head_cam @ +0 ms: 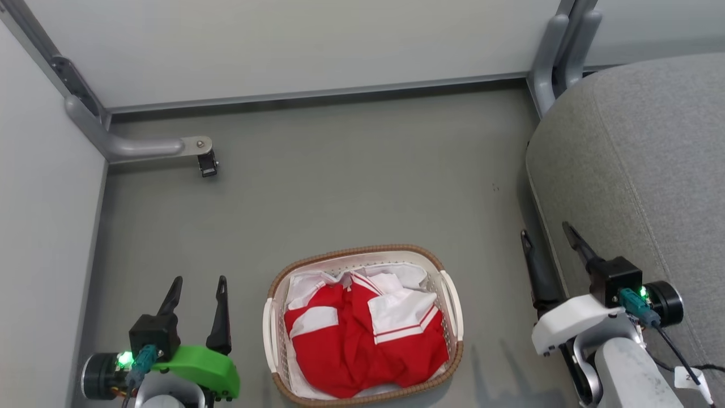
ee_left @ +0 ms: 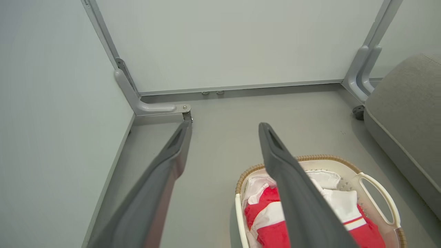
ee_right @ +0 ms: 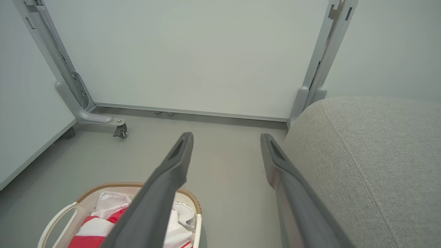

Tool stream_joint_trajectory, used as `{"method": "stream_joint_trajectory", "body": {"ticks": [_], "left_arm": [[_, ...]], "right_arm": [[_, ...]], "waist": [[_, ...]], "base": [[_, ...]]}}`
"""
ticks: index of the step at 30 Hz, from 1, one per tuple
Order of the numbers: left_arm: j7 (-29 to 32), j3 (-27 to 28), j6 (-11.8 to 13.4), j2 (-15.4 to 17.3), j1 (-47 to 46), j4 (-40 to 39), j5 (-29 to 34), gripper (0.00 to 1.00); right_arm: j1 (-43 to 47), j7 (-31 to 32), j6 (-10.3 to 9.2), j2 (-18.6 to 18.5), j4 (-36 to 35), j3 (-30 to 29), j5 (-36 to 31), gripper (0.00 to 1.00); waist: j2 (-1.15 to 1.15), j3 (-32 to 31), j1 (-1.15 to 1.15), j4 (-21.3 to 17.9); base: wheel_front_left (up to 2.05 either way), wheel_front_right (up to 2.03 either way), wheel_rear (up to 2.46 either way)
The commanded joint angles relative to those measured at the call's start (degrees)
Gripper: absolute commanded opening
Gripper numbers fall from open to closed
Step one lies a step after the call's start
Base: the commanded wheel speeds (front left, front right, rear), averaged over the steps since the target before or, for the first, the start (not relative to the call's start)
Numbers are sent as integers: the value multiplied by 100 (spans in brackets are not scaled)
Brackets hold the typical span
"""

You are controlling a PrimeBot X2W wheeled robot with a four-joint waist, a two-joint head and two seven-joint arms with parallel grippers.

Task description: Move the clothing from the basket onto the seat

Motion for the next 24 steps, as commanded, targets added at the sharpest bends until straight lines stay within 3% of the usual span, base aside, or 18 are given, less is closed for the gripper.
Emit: {"method": "stream_joint_trajectory", "body": {"ticks": [1, 16, 24], "left_arm": [[-22, -103, -23, -6, -196, 27, -54, 100], [-14, -1394, -22, 202, -1308, 613, -1023, 100], [-14, -2123, -22, 395, -1977, 1381, -1249, 100]], "right_arm": [[-141, -26, -4, -16, -48, 0, -31, 100], [-1024, -20, -4, -7, -555, 223, 142, 100], [-1275, -20, -4, -7, -725, 388, 214, 100]], "waist": [[0, 407, 0, -157], [0, 1989, 0, -718], [0, 2602, 0, -925]], "base": [[0, 0, 0], [0, 0, 0], [0, 0, 0]]}}
